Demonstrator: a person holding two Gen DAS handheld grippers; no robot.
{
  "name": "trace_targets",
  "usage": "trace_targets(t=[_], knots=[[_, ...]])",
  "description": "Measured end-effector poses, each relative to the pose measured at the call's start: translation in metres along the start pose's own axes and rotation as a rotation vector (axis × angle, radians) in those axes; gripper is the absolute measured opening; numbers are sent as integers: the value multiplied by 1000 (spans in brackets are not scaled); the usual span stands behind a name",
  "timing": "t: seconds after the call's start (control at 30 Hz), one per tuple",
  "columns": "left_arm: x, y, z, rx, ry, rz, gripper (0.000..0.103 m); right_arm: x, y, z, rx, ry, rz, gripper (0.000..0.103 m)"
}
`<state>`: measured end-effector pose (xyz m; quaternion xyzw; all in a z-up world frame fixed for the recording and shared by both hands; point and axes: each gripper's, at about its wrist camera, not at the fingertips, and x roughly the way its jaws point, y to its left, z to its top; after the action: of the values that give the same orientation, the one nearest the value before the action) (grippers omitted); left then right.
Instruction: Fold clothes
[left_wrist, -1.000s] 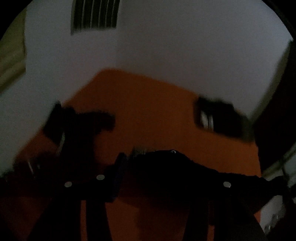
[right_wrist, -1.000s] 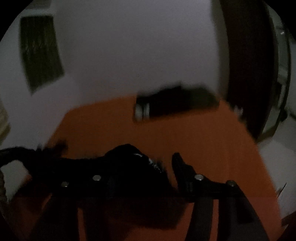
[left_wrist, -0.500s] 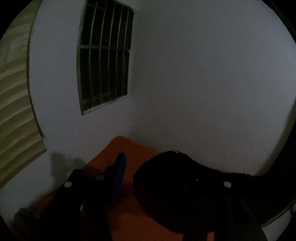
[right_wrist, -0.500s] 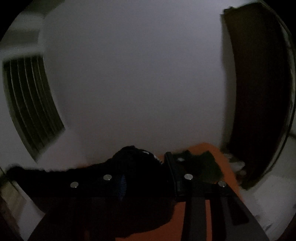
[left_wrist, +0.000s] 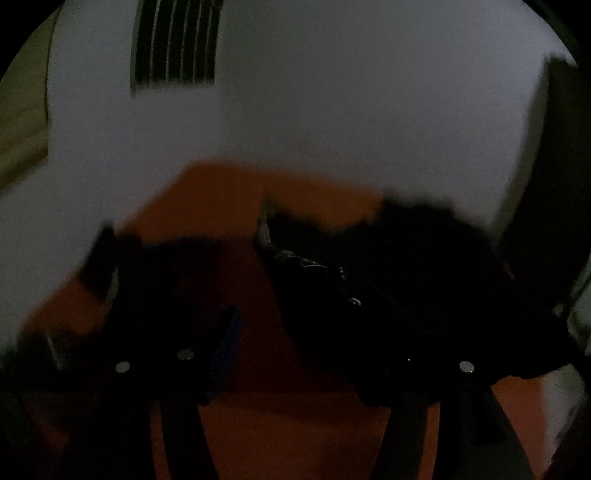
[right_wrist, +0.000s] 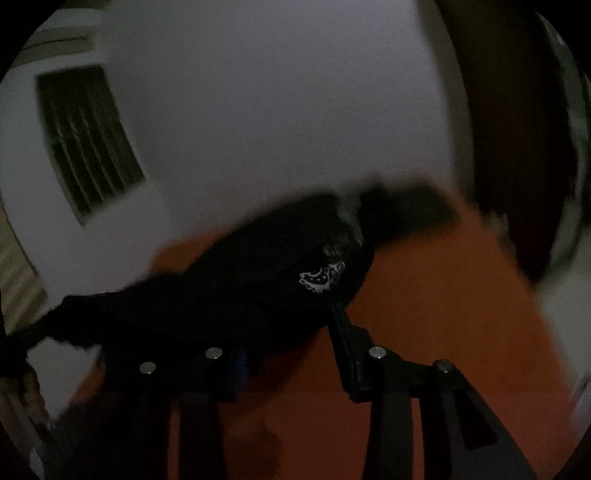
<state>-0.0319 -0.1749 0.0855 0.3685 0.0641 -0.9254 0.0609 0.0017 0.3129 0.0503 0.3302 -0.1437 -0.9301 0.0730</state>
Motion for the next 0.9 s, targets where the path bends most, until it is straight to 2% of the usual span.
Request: trace_targets(t=[0.1,0.17,0.2,0.23,0.3,0.4,0.43,0.53,0.63,0.77,0.83,0.9], knots=[[59,11,-106,20,162,27,62,46,-39,-119,13,143,-36,23],[100,23,-161,-16,344,20,62,75,-55,-173,-46,253,-53,22],[108,28,-175,-26,374,26,62,85,-61,-195,-71,298,-59,22],[108,30,-182,-31,364,17,62,89,-66,-211,-76,326,-55,22],[99,33,-187,-23,304,-23,62,81,-68,-224,-72,309,-30,24],[78,31,-178,46,246,-35,64,67,-67,-227,-96,298,-6,27],[73,32,-177,61,235,-39,66,64,-67,-226,-97,302,0,32],[64,36,-184,94,243,-59,68,58,-79,-215,-45,328,7,42],[57,42,-189,154,274,-84,69,41,-90,-217,69,370,21,42],[38,58,-208,228,313,-98,69,26,-116,-226,227,380,55,42],[33,76,-205,141,320,-149,69,24,-126,-226,302,388,90,42],[32,95,-187,-24,343,-251,69,26,-132,-223,373,410,135,42]])
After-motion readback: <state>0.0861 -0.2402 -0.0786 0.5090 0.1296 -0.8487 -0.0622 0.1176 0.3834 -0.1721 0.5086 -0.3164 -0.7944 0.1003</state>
